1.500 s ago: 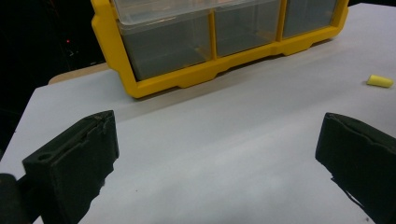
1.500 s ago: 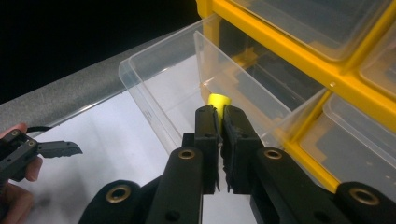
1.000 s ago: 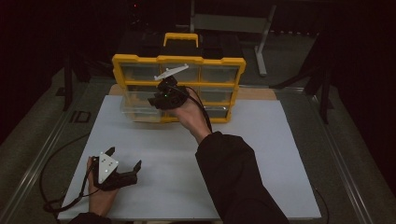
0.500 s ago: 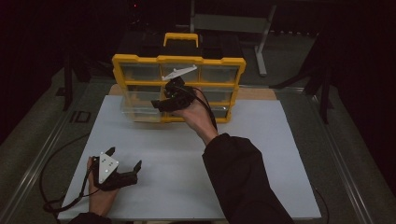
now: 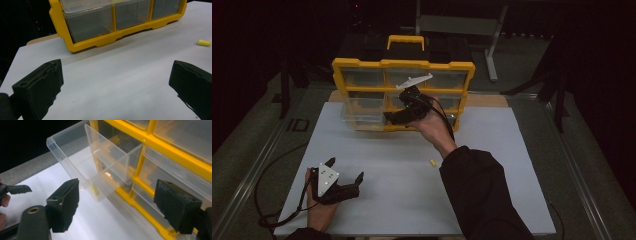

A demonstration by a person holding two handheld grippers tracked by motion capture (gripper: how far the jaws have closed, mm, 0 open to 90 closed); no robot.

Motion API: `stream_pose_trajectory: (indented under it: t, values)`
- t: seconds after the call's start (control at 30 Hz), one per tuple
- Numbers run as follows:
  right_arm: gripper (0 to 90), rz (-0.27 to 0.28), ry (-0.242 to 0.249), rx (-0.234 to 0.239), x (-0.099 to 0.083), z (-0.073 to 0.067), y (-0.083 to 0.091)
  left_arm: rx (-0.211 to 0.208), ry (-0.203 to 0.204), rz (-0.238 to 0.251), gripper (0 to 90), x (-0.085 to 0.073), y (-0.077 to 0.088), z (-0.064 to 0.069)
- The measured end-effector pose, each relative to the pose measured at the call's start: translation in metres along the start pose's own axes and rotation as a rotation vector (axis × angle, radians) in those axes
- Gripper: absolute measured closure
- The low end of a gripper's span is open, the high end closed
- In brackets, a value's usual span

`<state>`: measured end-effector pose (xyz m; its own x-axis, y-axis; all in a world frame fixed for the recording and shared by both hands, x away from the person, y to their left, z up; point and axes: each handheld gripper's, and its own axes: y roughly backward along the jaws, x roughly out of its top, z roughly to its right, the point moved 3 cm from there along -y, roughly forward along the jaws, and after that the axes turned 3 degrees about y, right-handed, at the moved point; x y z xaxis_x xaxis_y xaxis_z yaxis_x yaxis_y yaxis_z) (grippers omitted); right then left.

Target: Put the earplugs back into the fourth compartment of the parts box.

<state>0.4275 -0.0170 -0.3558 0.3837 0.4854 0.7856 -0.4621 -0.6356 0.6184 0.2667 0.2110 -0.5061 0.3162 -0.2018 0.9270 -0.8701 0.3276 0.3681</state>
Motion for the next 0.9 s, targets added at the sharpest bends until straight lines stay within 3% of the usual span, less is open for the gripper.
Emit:
stream_pose_trajectory:
  t: [0.9]
  values:
    - [13.3,-0.022,-0.008,-0.038,-0.034,0.017,0.017,0.0,0.001,0.0,0.0,0.0,0.0,0.0]
